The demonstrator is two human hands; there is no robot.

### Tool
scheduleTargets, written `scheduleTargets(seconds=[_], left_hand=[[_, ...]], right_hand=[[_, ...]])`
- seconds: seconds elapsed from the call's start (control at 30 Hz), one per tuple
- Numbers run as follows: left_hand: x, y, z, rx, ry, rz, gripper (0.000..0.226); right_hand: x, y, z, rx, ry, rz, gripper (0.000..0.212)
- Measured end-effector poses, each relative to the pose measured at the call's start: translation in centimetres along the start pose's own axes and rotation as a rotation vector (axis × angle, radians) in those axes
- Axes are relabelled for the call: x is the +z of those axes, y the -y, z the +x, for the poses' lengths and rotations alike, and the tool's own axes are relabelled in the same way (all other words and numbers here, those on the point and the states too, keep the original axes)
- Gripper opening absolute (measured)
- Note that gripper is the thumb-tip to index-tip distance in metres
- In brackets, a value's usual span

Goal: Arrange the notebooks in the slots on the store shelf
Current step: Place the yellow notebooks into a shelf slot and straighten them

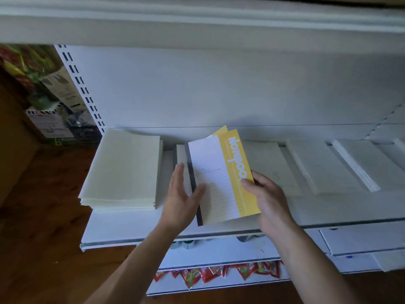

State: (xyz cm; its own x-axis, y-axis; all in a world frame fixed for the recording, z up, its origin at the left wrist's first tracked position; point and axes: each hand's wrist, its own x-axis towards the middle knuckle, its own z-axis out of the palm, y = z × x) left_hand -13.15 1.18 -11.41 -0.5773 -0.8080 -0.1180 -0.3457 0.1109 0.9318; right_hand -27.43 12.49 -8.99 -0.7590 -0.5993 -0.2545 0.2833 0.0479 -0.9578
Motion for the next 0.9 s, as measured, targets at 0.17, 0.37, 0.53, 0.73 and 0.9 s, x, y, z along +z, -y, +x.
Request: scheduleTargets(seconds=[0.17, 0.37, 0.53, 0.73, 0.9], left_hand=[[3.0, -2.1, 0.5, -0.196, 0.091, -0.551, 0.057], [9.6, -5.1, -0.9, -0.128, 0.130, -0.603, 0.025], [18.0, -8.9, -3.9, -0.018, 0.183, -0.563, 0.018], [31.5, -13.4, -9.3, -0.033, 0.293, -0.572, 0.020], [42.3, -17.0, -13.3, -0.075, 0.314, -0.594, 0.022]], right_hand=[[-3.2, 1.2, -0.9, -0.042, 0.028, 0.103, 0.024], [-11.0, 2.4, -2.0, -0.109, -0.029, 0.095, 0.023], [-20.2, 3.4, -3.0, -0.162, -0.103, 0.014, 0.013], [-34.1, 3.9, -5.3, -0.223, -0.308, -0.157, 0.011], [-44.5, 4.7, -7.6, -0.213, -0.503, -0.247, 0.029]])
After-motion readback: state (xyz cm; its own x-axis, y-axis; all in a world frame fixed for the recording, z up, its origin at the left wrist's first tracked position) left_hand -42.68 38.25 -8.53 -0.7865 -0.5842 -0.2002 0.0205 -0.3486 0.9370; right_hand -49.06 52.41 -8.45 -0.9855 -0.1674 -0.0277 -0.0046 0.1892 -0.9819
